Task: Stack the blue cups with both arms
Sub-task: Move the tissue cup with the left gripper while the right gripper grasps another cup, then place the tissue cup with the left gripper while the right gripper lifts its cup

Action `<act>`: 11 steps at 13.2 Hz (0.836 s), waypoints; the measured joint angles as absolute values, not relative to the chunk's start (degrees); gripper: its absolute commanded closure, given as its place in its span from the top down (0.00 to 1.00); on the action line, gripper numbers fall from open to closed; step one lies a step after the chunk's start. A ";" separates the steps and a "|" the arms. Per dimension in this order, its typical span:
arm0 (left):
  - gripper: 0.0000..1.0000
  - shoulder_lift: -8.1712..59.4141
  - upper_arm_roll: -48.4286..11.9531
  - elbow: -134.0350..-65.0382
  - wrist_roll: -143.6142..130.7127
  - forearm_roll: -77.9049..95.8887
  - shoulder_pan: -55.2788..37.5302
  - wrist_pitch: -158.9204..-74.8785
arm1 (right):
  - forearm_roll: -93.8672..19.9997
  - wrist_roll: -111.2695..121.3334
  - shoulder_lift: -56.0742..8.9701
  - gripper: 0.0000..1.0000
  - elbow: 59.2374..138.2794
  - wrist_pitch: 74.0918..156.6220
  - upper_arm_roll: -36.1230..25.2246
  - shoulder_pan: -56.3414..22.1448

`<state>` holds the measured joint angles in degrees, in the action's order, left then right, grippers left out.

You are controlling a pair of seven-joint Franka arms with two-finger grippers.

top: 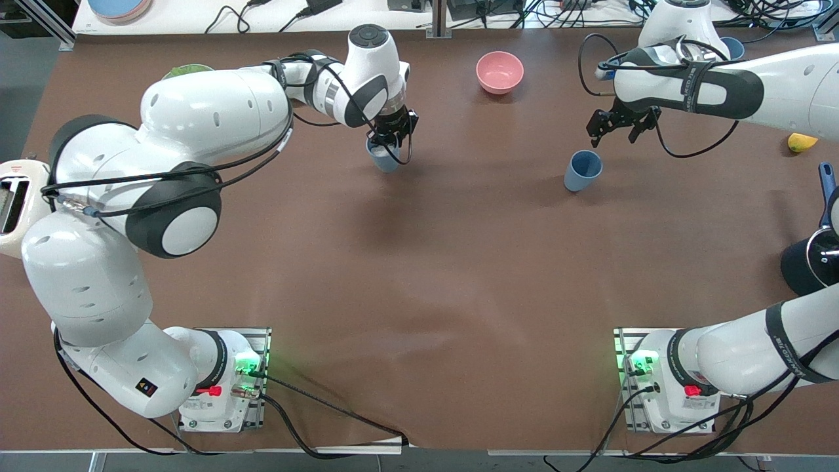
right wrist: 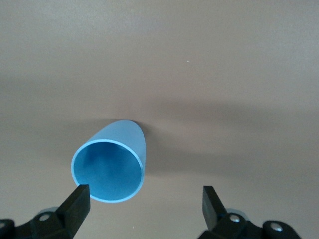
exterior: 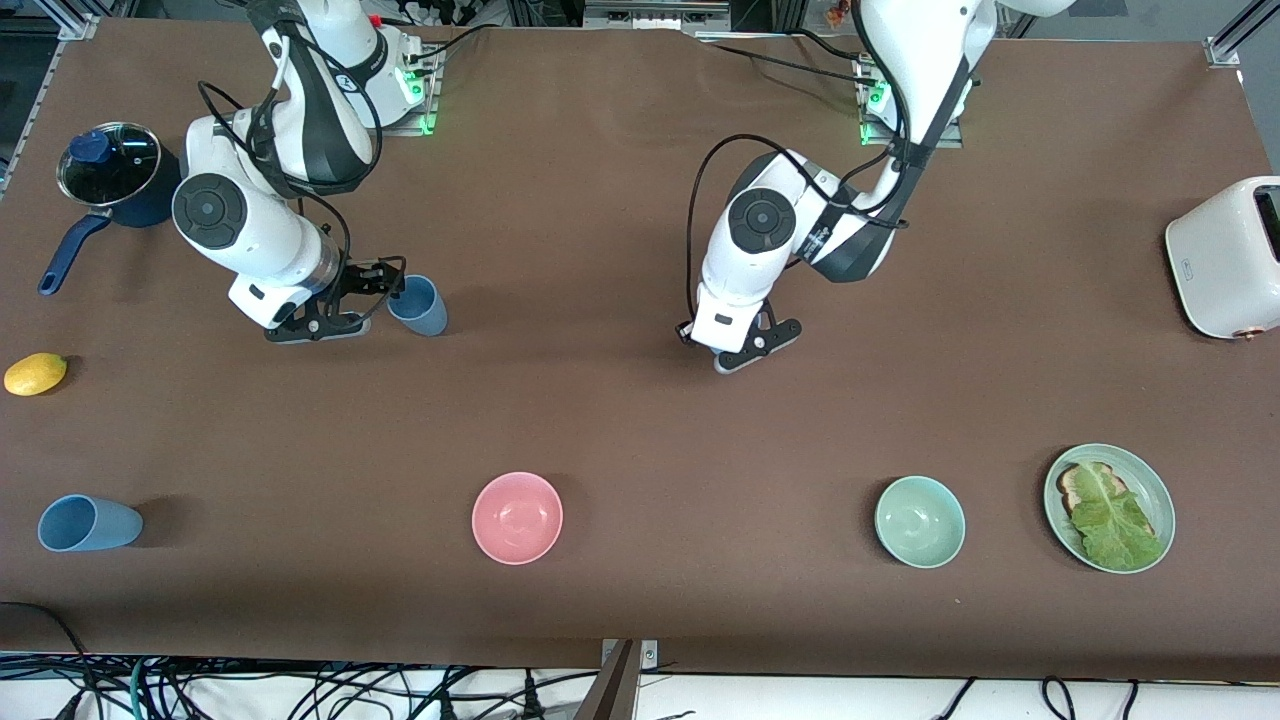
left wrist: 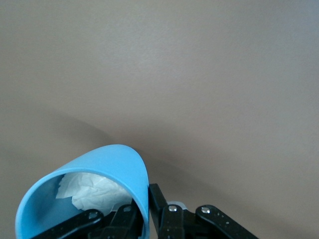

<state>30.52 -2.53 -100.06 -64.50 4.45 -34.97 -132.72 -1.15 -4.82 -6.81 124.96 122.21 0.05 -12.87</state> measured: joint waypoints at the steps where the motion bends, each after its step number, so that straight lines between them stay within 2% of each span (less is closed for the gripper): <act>1: 0.00 31.63 -2.47 -98.89 -65.32 4.41 -35.35 -132.72 | -1.15 -4.82 -6.82 0.89 125.82 123.25 0.05 -12.87; 6: 0.00 37.31 -1.57 -94.42 -68.68 2.45 -36.53 -134.13 | -1.15 -4.82 -7.27 0.69 130.44 128.34 0.05 -12.87; 10: 0.00 38.03 -0.73 -93.72 -68.68 2.45 -36.43 -134.88 | -1.15 -4.82 -8.32 0.64 130.52 129.36 0.05 -12.87; 11: 0.17 38.04 -0.73 -93.71 -68.73 2.45 -36.43 -134.88 | -1.15 -4.82 -8.73 0.62 130.53 129.85 0.05 -12.87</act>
